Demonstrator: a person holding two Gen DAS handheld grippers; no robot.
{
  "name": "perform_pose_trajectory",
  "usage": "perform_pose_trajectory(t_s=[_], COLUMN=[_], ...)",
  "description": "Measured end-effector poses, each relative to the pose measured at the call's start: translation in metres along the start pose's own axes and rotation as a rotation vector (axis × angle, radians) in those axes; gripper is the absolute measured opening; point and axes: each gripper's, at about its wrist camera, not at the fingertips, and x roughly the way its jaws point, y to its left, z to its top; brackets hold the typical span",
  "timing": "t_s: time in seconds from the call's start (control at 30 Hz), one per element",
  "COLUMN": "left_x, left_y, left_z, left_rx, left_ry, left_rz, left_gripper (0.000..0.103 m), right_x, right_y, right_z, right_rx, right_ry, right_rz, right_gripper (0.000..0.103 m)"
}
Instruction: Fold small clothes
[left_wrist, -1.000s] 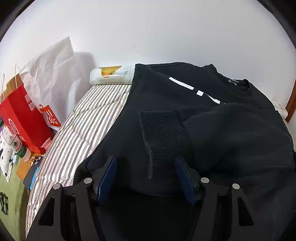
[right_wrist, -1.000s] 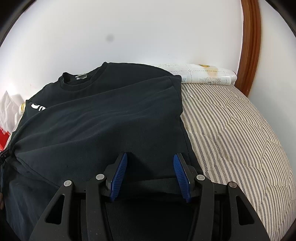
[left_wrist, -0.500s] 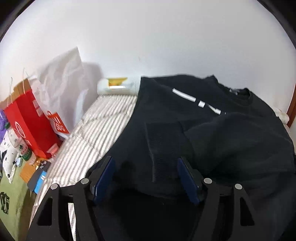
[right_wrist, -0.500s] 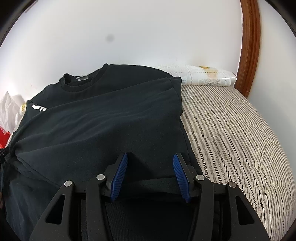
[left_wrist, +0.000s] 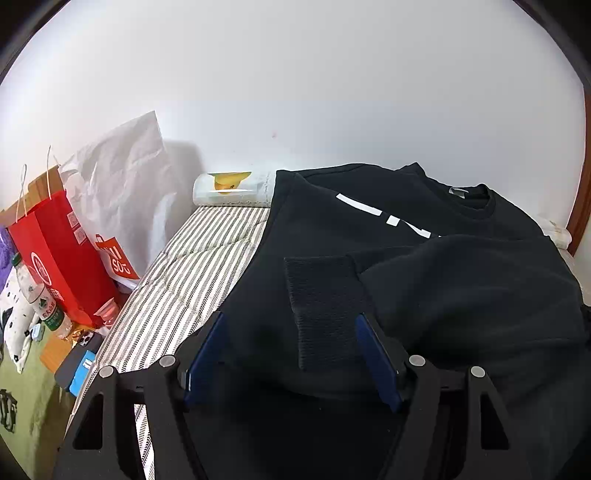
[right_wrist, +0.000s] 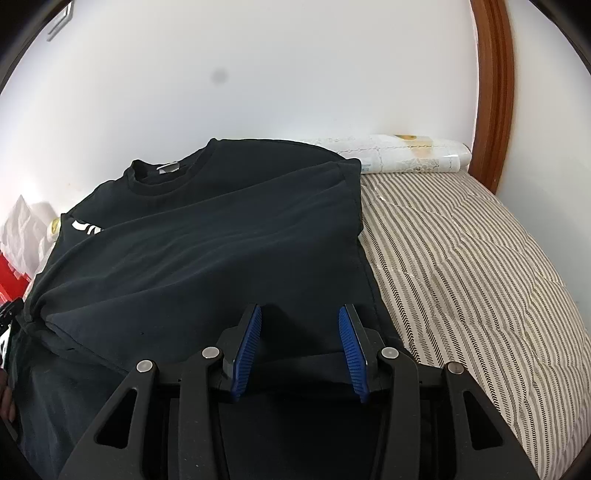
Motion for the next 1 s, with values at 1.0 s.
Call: perform_pose_trajectory(t_s=[1.0], left_x=[-0.149], left_y=[0.068], left_z=[-0.108], left_rx=[-0.040], left_ry=[0.106], left_rz=[-0.139], left_gripper=[0.070], right_x=[-0.148], right_y=[-0.090], right_z=[-0.097], right_rx=[0.094], right_ry=[0.108], right_rz=[0.045], right_gripper=[0.042])
